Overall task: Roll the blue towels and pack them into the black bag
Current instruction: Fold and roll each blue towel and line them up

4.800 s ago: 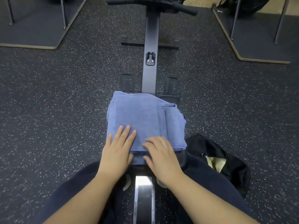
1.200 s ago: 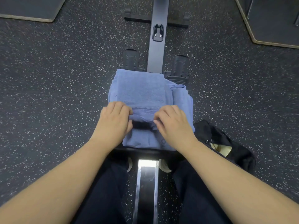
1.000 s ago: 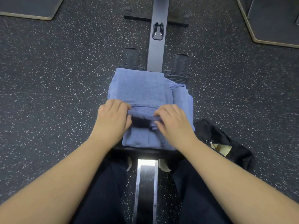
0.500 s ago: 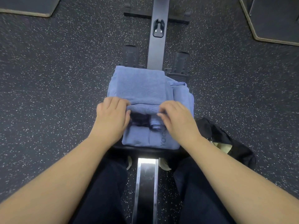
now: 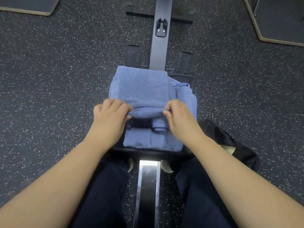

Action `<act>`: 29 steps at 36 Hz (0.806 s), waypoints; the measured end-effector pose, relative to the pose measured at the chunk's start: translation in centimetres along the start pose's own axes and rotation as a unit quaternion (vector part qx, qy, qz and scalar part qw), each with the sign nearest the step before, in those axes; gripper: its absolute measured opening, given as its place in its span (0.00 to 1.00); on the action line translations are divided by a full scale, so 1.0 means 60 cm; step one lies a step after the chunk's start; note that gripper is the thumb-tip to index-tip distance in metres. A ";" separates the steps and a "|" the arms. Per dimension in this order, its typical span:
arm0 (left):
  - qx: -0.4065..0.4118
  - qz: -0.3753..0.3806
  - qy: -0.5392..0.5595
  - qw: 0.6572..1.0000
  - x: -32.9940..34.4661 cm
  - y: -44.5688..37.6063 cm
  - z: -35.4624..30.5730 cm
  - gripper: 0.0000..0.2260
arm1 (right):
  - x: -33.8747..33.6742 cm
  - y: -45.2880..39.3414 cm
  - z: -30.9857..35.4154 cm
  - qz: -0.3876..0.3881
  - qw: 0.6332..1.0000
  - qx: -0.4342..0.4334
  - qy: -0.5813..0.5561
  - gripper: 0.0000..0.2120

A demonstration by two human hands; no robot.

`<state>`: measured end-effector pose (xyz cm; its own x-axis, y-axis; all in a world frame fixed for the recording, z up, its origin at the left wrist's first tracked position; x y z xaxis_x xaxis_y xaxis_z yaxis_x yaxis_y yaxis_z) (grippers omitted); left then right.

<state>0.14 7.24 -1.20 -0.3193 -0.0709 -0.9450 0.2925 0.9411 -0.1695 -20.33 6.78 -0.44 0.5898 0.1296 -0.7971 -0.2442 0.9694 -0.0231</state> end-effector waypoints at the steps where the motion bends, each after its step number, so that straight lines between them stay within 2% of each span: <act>1: -0.004 0.000 0.006 1.000 0.000 0.000 0.000 0.13 | 0.002 -0.002 0.002 -0.003 1.000 0.007 0.006 0.03; 6: -0.027 -0.006 0.027 0.999 0.005 -0.002 0.001 0.09 | 0.009 -0.010 0.011 -0.005 0.998 0.008 0.062 0.06; 13: -0.134 0.021 0.082 0.987 0.014 -0.012 0.001 0.10 | 0.020 -0.023 0.005 -0.011 0.994 0.011 0.111 0.09; 19: -0.172 -0.003 0.070 0.983 0.009 -0.019 -0.004 0.12 | 0.024 -0.034 0.001 -0.076 0.986 0.036 0.147 0.10; 22: -0.182 -0.023 0.053 0.982 0.003 -0.025 -0.005 0.10 | 0.019 -0.037 0.004 -0.143 0.977 0.008 0.157 0.05; 24: -0.187 -0.038 0.054 0.980 -0.001 -0.028 -0.006 0.06 | 0.017 -0.035 0.008 -0.174 0.977 -0.030 0.117 0.05; 29: -0.118 -0.078 0.049 0.989 -0.006 -0.023 -0.007 0.03 | 0.027 -0.030 0.018 -0.136 0.985 -0.095 0.044 0.11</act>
<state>-0.56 6.10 -0.51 -0.4341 -0.2000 -0.8784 0.0179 0.9729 -0.2304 -18.08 5.46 -1.06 0.5861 -0.1564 -0.7950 -0.2307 0.9084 -0.3487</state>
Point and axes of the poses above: each hand's wrist, its own y-axis away from the middle knuckle, its own x-axis out of the palm, z = x × y, the point moved 4 cm from there along -y, towards the middle knuckle, and after that the axes turned 2 degrees about z, right-handed, at the moved point
